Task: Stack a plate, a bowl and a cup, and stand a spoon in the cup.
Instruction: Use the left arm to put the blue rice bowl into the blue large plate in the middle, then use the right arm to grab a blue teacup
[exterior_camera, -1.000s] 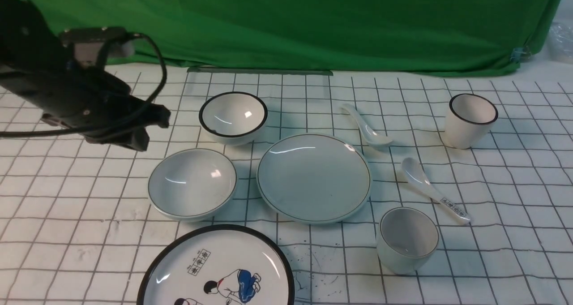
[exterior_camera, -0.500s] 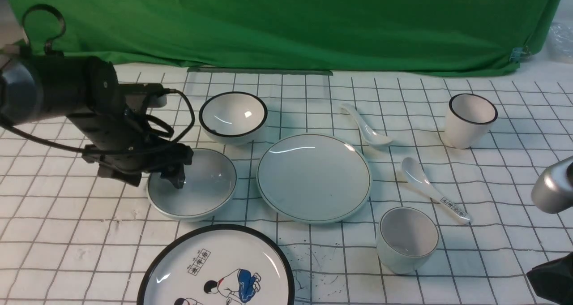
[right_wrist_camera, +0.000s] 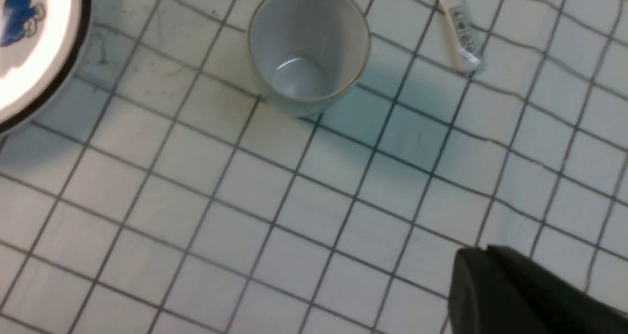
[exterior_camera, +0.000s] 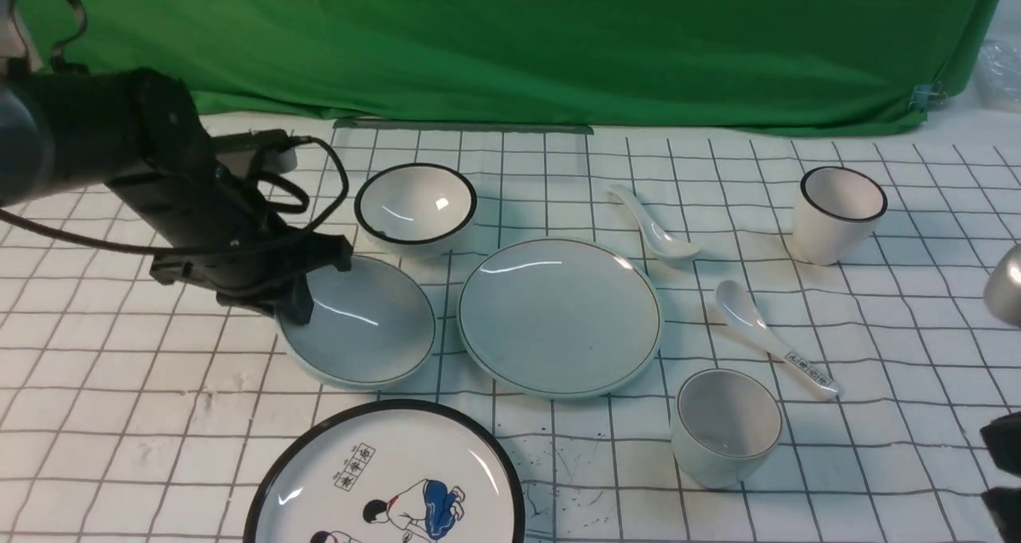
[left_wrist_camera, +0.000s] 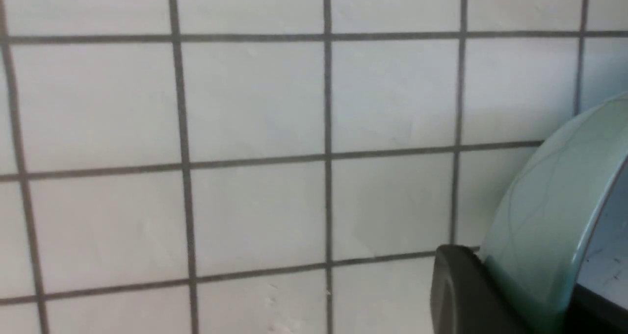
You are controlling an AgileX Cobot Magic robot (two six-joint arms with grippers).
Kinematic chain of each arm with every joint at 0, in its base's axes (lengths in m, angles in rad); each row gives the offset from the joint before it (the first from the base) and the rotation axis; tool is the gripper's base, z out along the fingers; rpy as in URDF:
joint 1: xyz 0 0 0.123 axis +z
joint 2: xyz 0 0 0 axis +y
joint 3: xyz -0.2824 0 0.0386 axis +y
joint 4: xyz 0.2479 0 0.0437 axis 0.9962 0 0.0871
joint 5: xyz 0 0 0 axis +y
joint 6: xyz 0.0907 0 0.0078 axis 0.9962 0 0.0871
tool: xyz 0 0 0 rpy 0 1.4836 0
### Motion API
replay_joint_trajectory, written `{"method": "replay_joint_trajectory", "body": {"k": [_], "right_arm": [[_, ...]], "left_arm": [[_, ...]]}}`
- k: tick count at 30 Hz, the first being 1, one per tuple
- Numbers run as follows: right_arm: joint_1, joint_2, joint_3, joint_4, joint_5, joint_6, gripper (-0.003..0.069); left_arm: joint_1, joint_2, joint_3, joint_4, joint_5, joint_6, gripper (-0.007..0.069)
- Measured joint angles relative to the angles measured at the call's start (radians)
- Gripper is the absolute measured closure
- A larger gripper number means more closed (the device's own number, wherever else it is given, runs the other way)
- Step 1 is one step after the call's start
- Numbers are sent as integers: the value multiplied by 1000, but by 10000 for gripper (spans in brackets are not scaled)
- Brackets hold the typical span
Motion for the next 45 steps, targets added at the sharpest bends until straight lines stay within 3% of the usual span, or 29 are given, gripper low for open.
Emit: {"method": "replay_joint_trajectory", "body": {"k": [6, 16, 20, 25, 26, 30, 32, 34, 39, 45], "right_arm": [[-22, 11, -80, -82, 28, 23, 622], [-244, 127, -93, -66, 29, -13, 622], [-324, 198, -93, 15, -4, -83, 622], [-398, 322, -93, 254, -146, -234, 596], [-398, 327, -93, 254, -152, -239, 593], [-407, 439, -93, 349, -246, -301, 493], [-408, 522, -93, 379, -298, -315, 342], [-408, 572, -93, 406, -319, -320, 264], [-408, 674, -93, 502, -348, -373, 201], [-409, 760, -93, 537, -384, -407, 220]], "left_arm": [[-46, -69, -97, -215, 3, 103, 574], [-239, 146, -221, -247, -87, 104, 574], [-245, 212, -228, -258, -122, 104, 574], [-245, 256, -230, -297, -152, 108, 574], [-245, 257, -231, -298, -152, 108, 574], [-245, 274, -233, -317, -156, 111, 574], [-245, 275, -235, -326, -156, 111, 571], [-245, 277, -235, -330, -156, 111, 559], [-245, 280, -235, -331, -163, 113, 470], [-245, 265, -236, -322, -161, 116, 221]]}}
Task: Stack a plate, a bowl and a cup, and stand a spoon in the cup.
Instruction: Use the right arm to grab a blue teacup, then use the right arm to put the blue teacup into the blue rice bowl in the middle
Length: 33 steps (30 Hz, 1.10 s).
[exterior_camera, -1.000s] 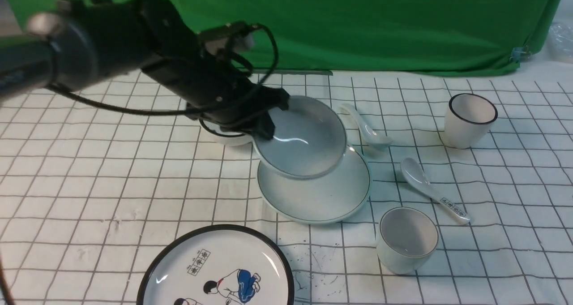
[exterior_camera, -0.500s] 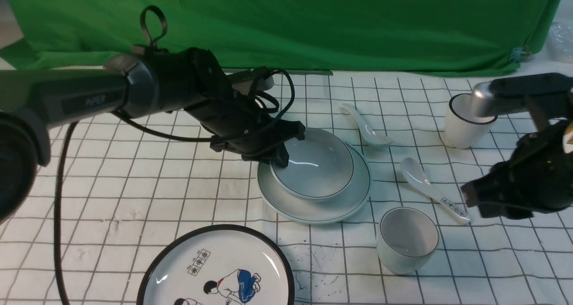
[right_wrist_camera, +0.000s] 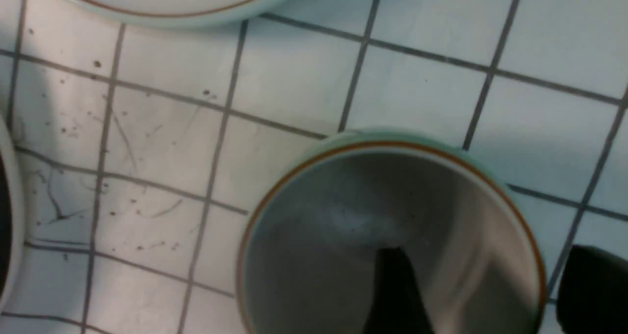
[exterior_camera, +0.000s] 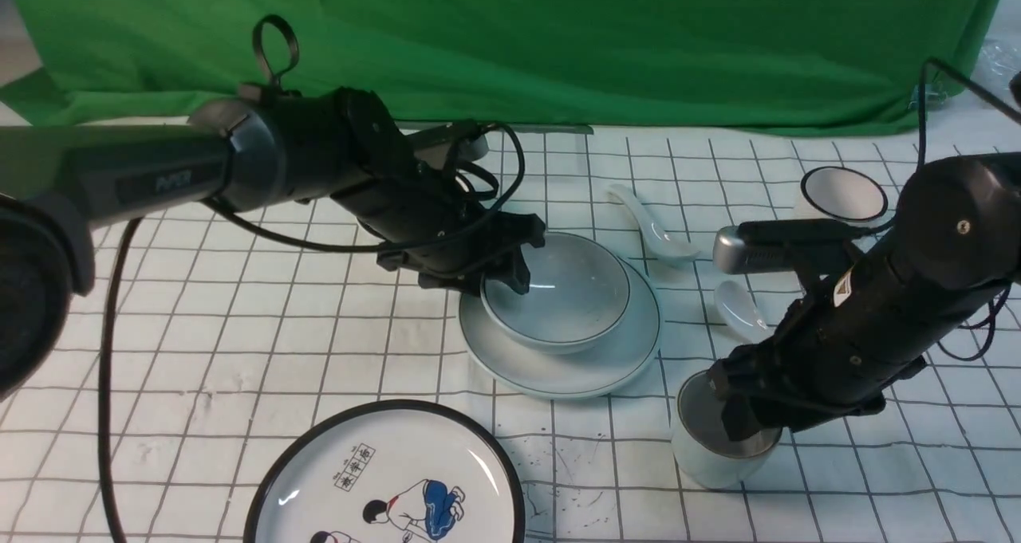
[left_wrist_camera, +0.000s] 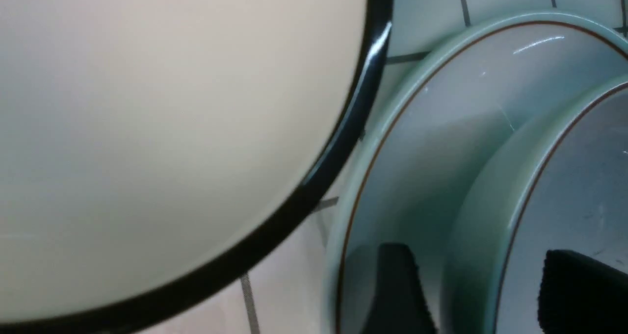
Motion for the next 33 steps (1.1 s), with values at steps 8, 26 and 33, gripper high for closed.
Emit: {"method": "replay_joint_trajectory", "body": {"k": [8, 26, 33], "right_arm": [[-1, 18, -119, -4, 45, -51, 576], [41, 478, -895, 6, 329, -67, 576], [61, 546, -921, 10, 329, -67, 529]], "left_arm": [[21, -191, -48, 154, 136, -20, 298], [33, -654, 274, 359, 178, -71, 624], [34, -668, 283, 394, 146, -103, 624]]}}
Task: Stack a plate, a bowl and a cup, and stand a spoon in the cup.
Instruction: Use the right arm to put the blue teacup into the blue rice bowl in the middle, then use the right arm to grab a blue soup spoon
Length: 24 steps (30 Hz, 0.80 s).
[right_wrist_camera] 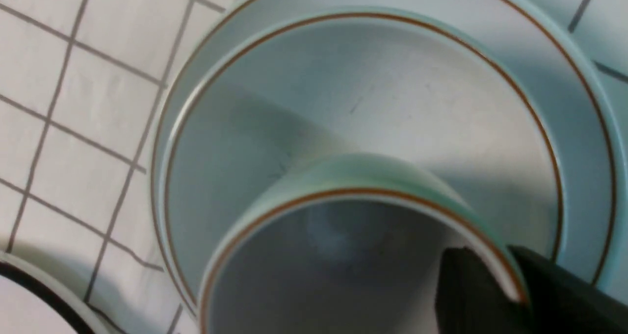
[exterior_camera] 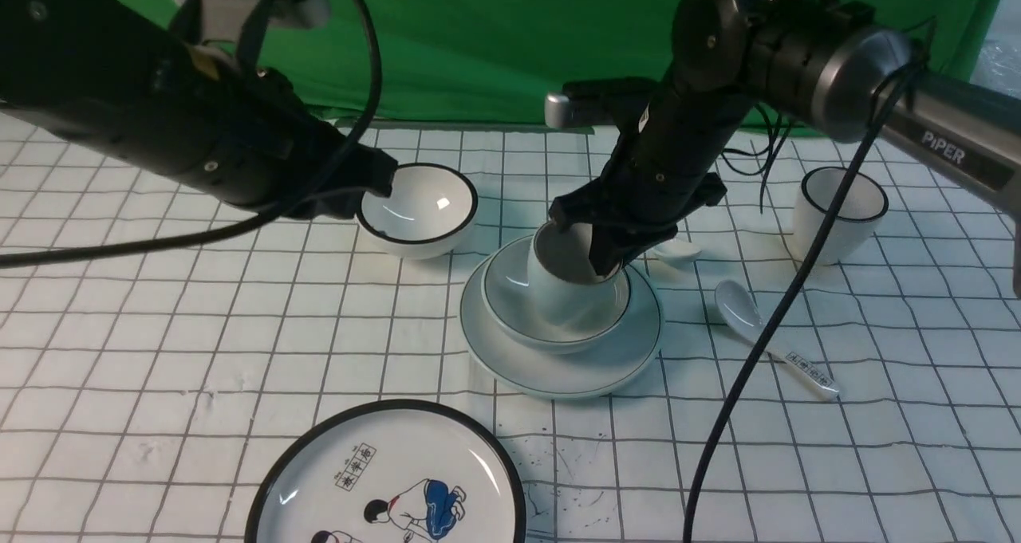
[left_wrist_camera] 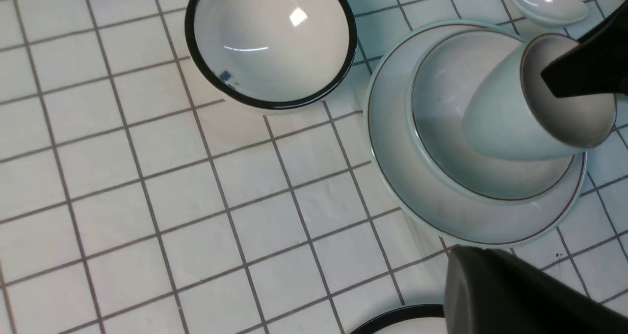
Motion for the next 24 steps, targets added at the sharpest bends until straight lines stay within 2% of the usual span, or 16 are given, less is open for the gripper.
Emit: {"method": "replay_joint_trajectory", "body": {"k": [1, 2, 5, 8, 12, 16, 20, 24], "right_arm": [[0, 2, 0, 0, 0, 0, 499], [0, 2, 0, 0, -1, 0, 499], [0, 2, -9, 1, -5, 0, 365], [0, 2, -40, -13, 9, -41, 312], [-13, 2, -148, -54, 16, -74, 292], [-66, 1, -231, -71, -87, -79, 290], [-124, 28, -246, -32, -161, -100, 287], [-164, 137, -246, 55, -219, -159, 242]], "left_arm": [[0, 0, 0, 0, -2, 0, 624], [0, 0, 0, 0, -2, 0, 624], [0, 0, 0, 2, -18, -9, 624], [0, 0, 1, 2, -21, -15, 624], [0, 0, 1, 2, -14, -15, 624], [0, 0, 1, 2, 7, -15, 624], [0, 0, 1, 2, 23, -16, 624], [0, 0, 1, 2, 23, -16, 624]]}}
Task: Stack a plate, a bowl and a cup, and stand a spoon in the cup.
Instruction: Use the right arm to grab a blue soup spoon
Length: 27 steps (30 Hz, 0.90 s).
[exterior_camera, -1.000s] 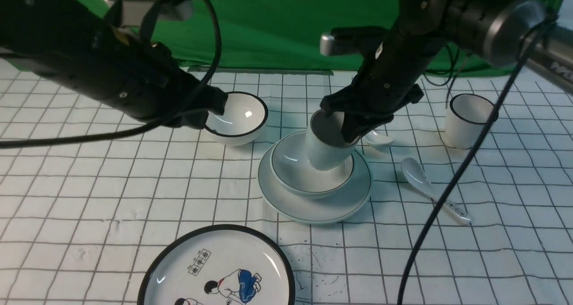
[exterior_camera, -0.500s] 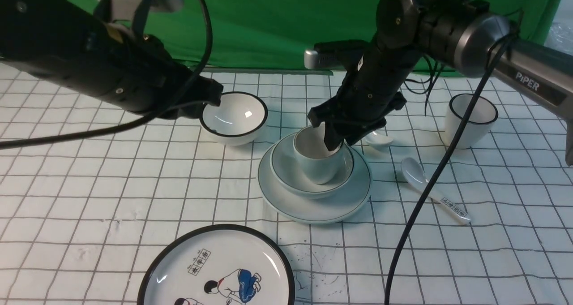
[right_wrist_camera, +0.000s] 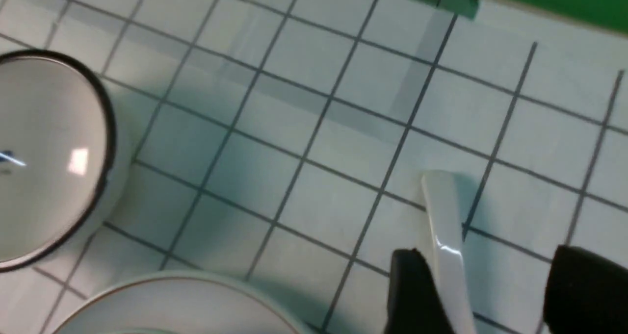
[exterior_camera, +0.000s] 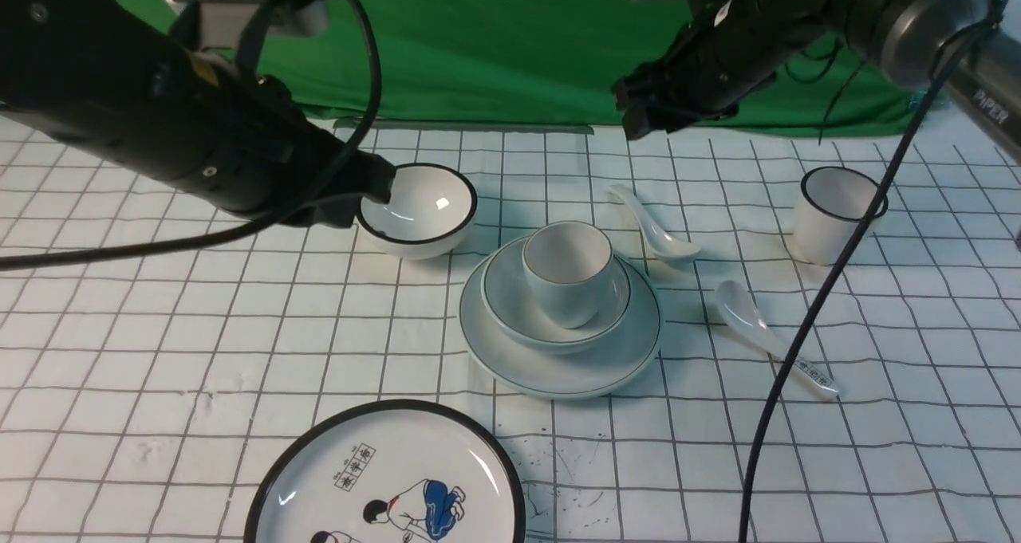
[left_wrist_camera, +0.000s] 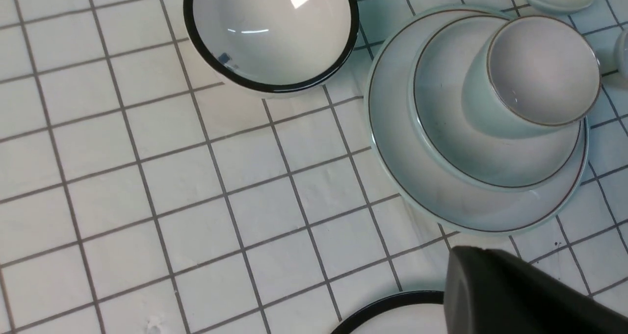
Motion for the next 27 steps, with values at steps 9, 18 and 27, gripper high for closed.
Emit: {"method": "replay_joint_trajectory", "body": {"k": [9, 18, 27], "right_arm": [[-1, 151, 1, 22, -106, -23, 189], [-1, 130, 2, 8, -82, -24, 492], [12, -180, 11, -3, 41, -35, 492]], "left_arm": [[0, 0, 0, 20, 40, 0, 624], [0, 0, 0, 25, 57, -1, 624], [0, 0, 0, 27, 43, -2, 624]]}}
